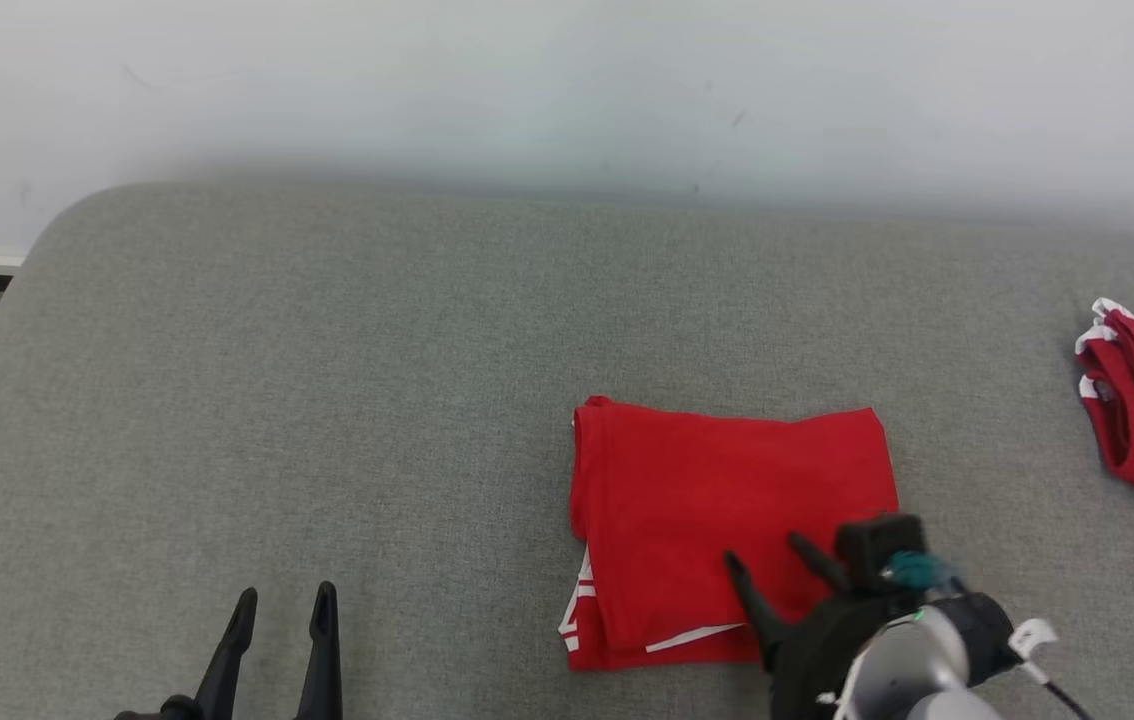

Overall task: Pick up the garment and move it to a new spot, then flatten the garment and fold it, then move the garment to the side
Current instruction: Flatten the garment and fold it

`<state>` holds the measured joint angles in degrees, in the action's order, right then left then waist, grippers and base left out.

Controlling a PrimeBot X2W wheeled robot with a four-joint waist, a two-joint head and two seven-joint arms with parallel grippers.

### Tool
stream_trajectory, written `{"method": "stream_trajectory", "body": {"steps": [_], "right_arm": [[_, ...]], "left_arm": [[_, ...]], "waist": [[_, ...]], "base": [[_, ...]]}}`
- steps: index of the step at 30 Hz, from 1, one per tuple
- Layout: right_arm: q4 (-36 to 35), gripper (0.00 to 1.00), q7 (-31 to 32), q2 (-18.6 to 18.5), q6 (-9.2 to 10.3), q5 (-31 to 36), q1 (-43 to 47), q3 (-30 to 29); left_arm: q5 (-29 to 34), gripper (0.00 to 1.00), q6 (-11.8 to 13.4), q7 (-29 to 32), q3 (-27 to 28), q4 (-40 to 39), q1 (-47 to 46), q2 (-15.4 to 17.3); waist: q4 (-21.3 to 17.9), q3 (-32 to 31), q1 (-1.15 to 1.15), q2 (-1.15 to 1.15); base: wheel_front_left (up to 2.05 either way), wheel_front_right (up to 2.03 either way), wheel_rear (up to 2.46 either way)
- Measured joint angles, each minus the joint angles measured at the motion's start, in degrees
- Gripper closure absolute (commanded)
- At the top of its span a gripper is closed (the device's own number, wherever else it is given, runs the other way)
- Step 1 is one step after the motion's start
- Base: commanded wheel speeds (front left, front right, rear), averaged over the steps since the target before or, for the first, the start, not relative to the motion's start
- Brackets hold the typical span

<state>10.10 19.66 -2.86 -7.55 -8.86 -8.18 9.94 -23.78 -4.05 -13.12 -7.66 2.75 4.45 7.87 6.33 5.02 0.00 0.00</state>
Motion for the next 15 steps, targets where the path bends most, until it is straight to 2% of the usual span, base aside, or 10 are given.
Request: {"method": "stream_trajectory", "body": {"steps": [1,2,3,15], "right_arm": [[0.24,0.6,-0.02,0.03,0.0,0.69,0.17,1.05],[0.59,0.85,-0.15,0.03,0.0,0.92,0.14,2.02],[1.03,1.0,-0.53,0.03,0.0,0.89,0.09,2.98],[10.88,1.0,-1.92,0.04,0.0,3.93,-3.53,12.06]], "left_arm": [[-0.01,0.0,-0.01,-0.11,-0.03,0.08,-0.15,0.01],[-0.01,0.0,-0.04,-0.18,-0.1,0.13,-0.36,0.0],[-0.02,0.0,-0.05,-0.2,-0.16,0.23,-0.66,0.0],[-0.44,0.0,-0.43,-0.68,-0.53,1.52,-1.55,0.07]], "waist": [[-0.07,0.24,0.0,0.0],[-0.12,0.48,0.0,0.0],[-0.15,0.71,0.0,0.0],[1.01,1.78,0.0,0.0]], "base": [[0.0,0.0,0.0],[0.0,0.0,0.0],[0.0,0.0,0.0],[0.0,0.0,0.0]]}}
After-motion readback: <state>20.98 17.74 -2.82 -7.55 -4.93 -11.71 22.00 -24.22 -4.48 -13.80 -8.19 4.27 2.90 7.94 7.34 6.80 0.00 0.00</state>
